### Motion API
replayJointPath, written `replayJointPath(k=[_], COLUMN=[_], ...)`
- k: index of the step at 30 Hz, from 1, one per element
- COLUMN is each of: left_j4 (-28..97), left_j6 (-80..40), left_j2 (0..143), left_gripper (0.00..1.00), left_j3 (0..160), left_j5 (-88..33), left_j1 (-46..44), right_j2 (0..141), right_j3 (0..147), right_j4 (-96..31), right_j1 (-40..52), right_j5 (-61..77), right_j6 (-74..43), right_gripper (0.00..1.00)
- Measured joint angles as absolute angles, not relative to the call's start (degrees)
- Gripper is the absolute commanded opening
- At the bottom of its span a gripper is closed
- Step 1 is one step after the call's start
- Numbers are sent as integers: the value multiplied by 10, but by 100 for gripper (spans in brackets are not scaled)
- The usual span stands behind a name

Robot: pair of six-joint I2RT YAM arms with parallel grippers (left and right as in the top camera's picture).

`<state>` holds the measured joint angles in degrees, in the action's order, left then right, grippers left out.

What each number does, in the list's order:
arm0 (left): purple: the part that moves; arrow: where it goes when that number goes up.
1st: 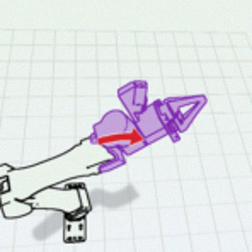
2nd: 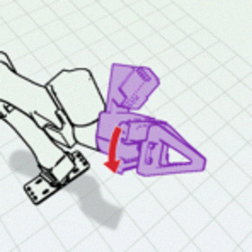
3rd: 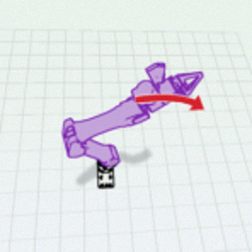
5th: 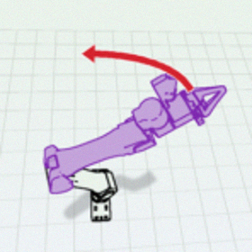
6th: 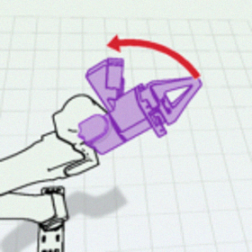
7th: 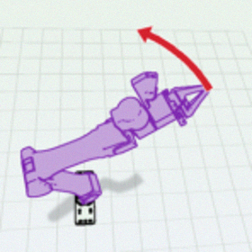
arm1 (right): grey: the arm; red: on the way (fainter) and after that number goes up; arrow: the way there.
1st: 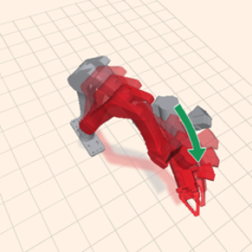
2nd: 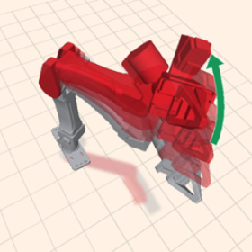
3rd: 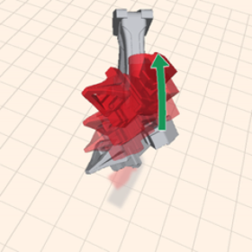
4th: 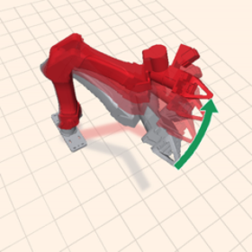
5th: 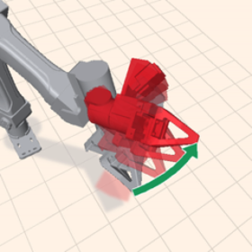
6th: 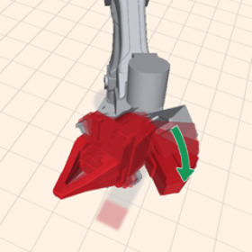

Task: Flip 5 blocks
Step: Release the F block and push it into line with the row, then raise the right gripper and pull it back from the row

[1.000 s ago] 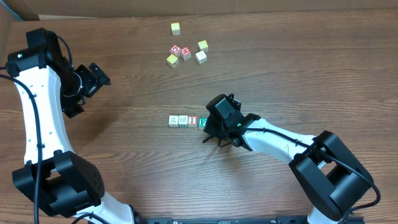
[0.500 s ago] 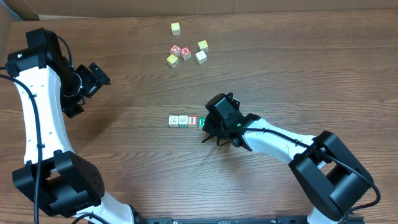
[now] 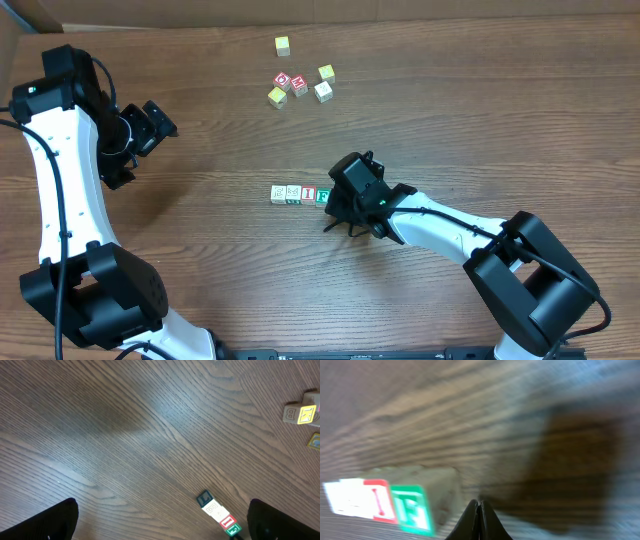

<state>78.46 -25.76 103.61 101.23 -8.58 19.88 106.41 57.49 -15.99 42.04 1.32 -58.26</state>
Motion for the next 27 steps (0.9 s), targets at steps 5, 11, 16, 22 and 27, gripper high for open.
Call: replayJointPath(k=[5,11,16,22,27], left_j4=[785,785,785,785,785], left_j6=[-258,-258,-258,-258,-258], left_j2=[1036,1036,1036,1036,1036], left_gripper=[100,100,100,100,100], left_j3=[1012,1012,1012,1012,1012], left_j5=[-86,-86,-86,-86,-86], left_j1=[199,199,199,199,199], right_j2=[1064,1064,1064,1065,1074], right_j3=[575,575,575,575,574], right_j4=[-175,-171,-157,-148,-131], right_j1=[421,438,461,465,465], right_j5=[34,36,21,-7,-17], right_j6=[-582,-583,-583,-583,-582], right_gripper=[4,4,4,4,4])
